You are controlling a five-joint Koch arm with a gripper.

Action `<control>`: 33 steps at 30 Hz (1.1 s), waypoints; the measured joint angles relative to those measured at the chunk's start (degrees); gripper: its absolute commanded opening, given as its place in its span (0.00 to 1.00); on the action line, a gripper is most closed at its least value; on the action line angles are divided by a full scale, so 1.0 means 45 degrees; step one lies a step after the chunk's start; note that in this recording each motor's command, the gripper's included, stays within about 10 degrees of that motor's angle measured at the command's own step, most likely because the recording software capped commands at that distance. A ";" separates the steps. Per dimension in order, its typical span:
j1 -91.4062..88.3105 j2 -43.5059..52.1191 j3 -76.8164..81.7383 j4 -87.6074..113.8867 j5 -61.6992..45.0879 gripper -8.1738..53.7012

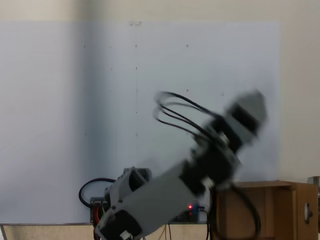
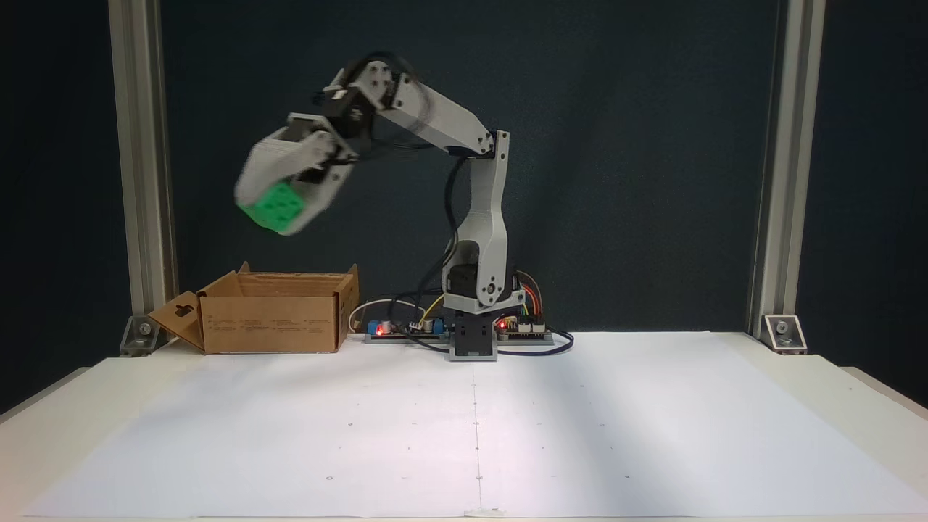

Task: Grasp a green dice and put it in the bin.

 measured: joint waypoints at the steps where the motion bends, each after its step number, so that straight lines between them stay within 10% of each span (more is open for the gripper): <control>1: 0.0820 0.0020 0.0000 -0.0020 0.0000 0.32; 33: 1.0645 -0.5332 0.0000 0.0059 -0.1484 0.32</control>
